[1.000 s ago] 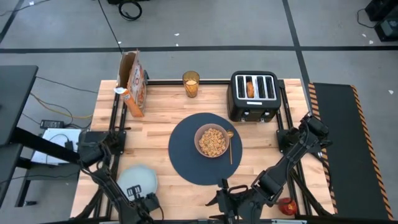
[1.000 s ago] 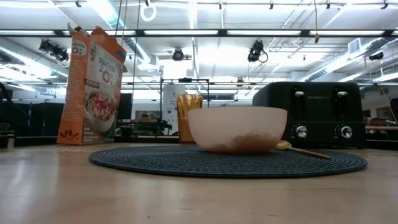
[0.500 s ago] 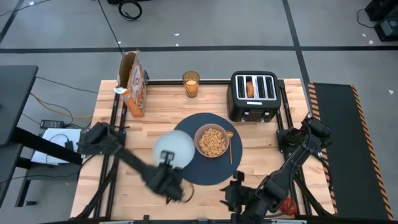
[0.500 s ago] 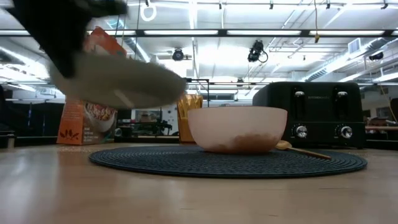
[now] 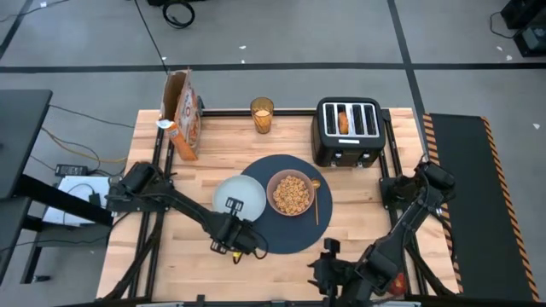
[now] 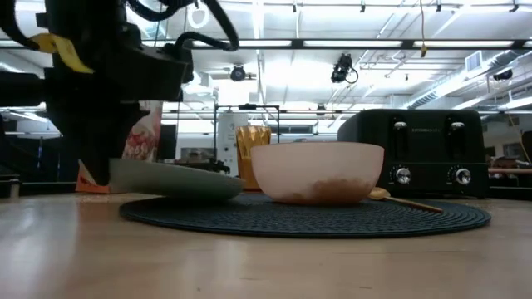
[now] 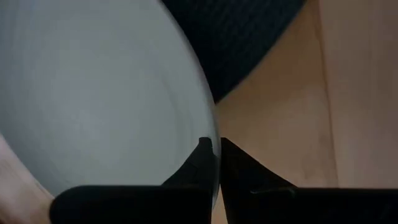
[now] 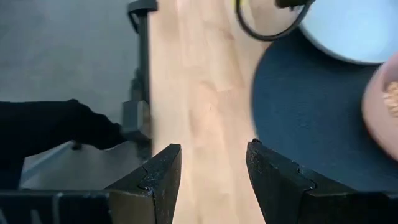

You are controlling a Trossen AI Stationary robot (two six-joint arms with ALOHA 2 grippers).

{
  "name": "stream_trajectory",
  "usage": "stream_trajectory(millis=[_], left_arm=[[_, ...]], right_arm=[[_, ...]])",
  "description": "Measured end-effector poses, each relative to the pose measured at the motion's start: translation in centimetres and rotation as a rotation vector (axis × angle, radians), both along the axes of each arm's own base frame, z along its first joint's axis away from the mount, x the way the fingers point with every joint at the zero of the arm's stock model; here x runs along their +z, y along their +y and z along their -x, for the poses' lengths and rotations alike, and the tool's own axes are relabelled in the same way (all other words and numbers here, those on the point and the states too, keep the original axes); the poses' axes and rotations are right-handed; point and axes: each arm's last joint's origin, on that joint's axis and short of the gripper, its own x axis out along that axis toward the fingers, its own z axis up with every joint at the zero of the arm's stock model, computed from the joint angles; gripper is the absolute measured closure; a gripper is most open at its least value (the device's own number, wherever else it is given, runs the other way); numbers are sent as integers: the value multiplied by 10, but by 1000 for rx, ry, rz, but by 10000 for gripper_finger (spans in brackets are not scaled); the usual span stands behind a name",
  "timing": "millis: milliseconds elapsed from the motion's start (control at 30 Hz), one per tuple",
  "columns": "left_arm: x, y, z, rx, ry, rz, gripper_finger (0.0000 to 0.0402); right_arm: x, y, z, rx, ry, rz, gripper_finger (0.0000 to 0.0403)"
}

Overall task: Arrange a breakfast setting
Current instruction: Put the plate beside the bowl on the placemat

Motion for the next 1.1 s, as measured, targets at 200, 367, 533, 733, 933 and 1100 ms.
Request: stream_trajectory(millis=[200,367,533,733,933,1100], left_arm=[[0,-9,5,16,-8,8,373],[0,-11,7,79,-4,46,315],[3,-13,9,106,1,65,243],[51,-17,37,198,-138,129,184],[98,-26,90,291,-519,251,176],[113,-34,119,311,-863,340,175]], right_arm=[[-1,-27,-24,-25,30,70,214],[-5,-72,-53,-10,152,135,202],[-11,-127,-84,18,234,120,189],[-22,-167,-97,28,299,80,193],[-48,-168,-108,75,361,65,195],[-63,-172,-116,45,530,127,195]])
